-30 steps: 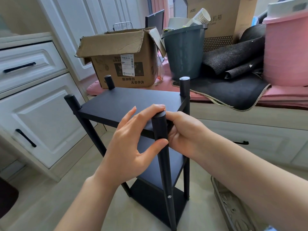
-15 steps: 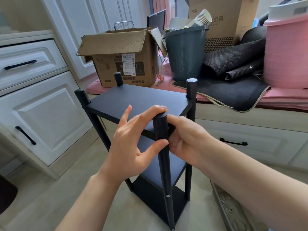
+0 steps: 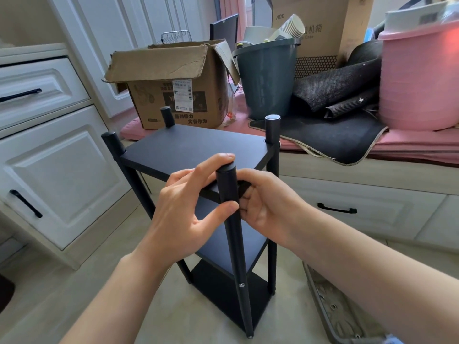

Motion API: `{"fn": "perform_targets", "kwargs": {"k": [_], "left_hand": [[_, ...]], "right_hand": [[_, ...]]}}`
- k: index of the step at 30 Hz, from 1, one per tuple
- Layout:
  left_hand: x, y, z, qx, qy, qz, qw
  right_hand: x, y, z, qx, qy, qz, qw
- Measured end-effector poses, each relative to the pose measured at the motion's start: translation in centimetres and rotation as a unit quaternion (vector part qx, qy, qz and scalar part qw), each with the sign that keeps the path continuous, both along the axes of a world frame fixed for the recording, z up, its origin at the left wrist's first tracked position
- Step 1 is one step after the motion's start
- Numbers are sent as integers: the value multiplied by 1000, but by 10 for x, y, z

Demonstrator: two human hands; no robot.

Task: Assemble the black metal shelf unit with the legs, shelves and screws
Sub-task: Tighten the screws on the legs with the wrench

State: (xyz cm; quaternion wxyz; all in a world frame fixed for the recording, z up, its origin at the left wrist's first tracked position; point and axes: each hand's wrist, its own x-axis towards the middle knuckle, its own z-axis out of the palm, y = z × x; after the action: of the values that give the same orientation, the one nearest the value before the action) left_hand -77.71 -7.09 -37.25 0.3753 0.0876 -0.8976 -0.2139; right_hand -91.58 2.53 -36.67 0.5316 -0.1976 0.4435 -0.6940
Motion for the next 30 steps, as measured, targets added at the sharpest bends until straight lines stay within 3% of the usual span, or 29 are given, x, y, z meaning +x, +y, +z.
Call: {"fn": "perform_targets", "kwargs": {"k": [9, 18, 26, 30], "left_hand": [[-7, 5, 1, 21, -28, 25, 999], [-26, 11, 2, 15, -6, 19, 1000], [-30, 19, 1, 23, -5, 21, 1000], [-32, 21, 0, 35, -7, 9, 999]], "right_hand": [[-67, 62, -8, 110, 82, -14, 990], [-154, 129, -117, 294, 177, -21, 939], [-174, 135, -258, 438, 294, 114, 842], [-169, 127, -322, 491, 385, 210, 753]]}}
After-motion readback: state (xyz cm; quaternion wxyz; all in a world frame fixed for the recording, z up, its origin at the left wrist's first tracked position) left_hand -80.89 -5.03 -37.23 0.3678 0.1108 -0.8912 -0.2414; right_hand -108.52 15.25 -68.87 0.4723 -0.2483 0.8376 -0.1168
